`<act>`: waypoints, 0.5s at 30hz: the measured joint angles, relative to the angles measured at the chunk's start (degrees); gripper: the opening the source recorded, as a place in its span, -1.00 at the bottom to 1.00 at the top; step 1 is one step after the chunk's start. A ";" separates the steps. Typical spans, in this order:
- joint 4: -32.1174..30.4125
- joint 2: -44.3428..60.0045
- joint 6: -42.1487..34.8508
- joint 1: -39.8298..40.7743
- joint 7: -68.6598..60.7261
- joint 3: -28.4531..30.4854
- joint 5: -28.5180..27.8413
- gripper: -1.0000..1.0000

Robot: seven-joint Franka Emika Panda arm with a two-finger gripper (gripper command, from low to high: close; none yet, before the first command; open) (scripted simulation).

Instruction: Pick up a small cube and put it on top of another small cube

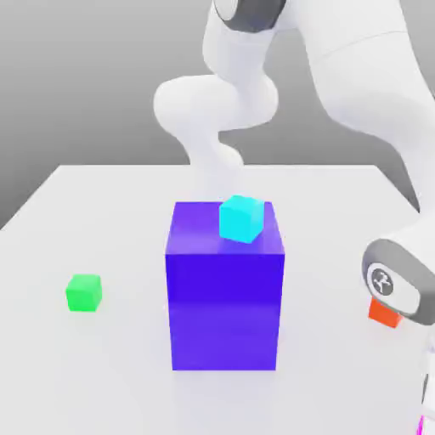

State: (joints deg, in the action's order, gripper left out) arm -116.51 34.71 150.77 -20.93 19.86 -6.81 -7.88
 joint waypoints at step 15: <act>-18.30 -24.75 -1.81 14.28 -2.84 13.01 -1.27 -1.00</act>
State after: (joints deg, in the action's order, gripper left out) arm -134.81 9.97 148.95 -6.65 17.02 6.20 -9.15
